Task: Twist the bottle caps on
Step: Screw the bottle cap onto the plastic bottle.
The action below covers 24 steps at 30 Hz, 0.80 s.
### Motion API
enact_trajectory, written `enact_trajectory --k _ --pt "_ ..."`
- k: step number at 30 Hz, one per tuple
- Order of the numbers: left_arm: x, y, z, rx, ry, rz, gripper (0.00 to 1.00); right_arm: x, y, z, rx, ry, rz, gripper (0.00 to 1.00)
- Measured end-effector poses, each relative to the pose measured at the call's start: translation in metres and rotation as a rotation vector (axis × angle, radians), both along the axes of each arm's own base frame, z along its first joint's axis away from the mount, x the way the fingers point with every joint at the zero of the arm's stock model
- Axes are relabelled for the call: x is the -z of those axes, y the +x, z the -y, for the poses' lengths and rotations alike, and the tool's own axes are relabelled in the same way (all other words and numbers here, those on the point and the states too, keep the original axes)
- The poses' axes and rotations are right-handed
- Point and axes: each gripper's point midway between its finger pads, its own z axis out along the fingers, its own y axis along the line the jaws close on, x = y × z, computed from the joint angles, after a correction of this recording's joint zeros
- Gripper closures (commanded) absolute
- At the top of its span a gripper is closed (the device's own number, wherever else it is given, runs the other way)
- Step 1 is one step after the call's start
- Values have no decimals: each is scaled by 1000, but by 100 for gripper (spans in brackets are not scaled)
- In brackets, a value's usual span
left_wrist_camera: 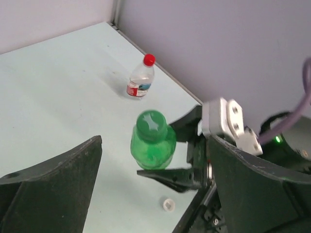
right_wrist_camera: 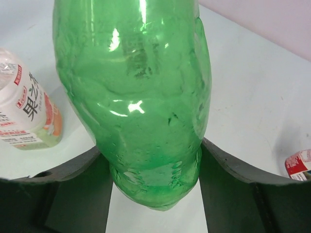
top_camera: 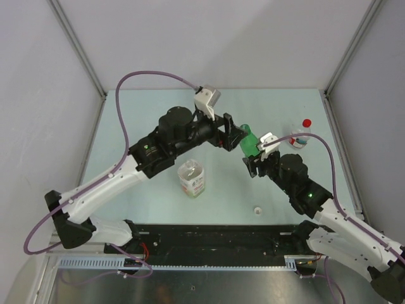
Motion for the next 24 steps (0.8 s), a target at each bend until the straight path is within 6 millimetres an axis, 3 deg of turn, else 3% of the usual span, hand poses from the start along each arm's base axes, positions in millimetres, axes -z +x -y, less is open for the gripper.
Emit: enact_trajectory --k 10,13,19,24 --pt "28 33 28 -87 20 -98 37 4 -2 -2 27 -49 14 100" --pt "34 34 32 -88 28 -115 49 5 -3 -3 27 -55 12 100" --pt "35 32 34 -77 21 -127 82 7 -3 -3 29 -62 8 100" --pt "37 25 36 -33 14 -132 92 8 -8 -3 11 -59 -1 100"
